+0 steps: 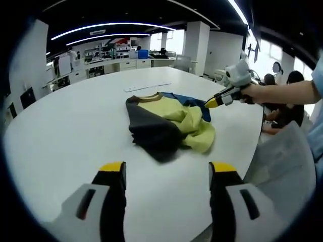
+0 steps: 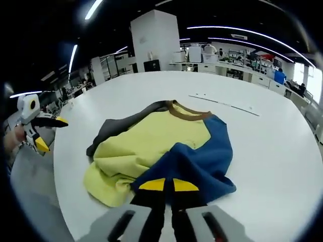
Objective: Fold the garment on the visible template until the final outline fits inside the template.
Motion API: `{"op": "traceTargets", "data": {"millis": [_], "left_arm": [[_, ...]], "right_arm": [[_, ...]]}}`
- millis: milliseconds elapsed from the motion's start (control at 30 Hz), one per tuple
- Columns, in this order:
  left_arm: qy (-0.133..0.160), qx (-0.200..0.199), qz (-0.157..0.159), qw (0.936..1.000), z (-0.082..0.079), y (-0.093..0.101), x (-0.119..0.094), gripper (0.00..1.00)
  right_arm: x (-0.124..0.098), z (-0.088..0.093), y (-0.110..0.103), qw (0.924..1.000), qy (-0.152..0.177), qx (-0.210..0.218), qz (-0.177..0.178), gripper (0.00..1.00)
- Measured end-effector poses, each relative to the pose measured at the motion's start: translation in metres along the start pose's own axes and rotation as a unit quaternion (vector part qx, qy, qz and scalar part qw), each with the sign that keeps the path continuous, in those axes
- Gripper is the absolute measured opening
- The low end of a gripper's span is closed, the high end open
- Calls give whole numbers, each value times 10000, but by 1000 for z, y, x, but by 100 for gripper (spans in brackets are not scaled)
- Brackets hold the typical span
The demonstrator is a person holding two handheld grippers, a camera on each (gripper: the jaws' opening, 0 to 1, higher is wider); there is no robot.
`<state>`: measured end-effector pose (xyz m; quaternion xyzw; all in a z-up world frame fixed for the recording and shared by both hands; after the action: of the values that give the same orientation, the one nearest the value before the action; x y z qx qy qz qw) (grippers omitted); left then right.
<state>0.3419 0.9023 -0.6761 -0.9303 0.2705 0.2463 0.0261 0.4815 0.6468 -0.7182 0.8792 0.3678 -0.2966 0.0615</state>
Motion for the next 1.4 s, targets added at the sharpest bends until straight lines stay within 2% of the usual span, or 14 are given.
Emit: {"op": "traceTargets", "data": {"millis": [200,367,467,567,1000,1200,1400], "left_arm": [[-2,5,-2,10000,0,0,1,63],[3,38,7,10000,-2,1,2,63],[10,53,2,10000,-4,0,3,63],[9,65,22,10000,-6,0,5,62],[-19,148,117,9998,-10,4,14,62],[-7,161,107,9998,-11,5,16,62],[-15,165,83,9998,-12,9,16,63]], "right_arm": [[-11,-2,2,9999,100,98,37,0],[-34,-11,10,9991,360,186,159,0],[-50,-10,17,9990,320,-130,299,0],[-67,-9,21,9985,417,4,350,0],[-143,14,70,9910,599,414,1126,0],[-162,34,82,9878,500,556,1369,0],[-176,43,96,9855,398,568,1546,0]]}}
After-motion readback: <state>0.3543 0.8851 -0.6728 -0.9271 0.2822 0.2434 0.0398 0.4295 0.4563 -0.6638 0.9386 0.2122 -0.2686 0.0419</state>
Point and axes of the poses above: the point that each gripper's makers call its tool centre point, and the gripper's own axes: x roughly forward along the fingers, y roughly to its right, z roughly out of its underside, the point moved 2 cm from there along -x, roughly backward along the fingers, and after that the axes turned 5 degrees about y, right-handed, at the moved point
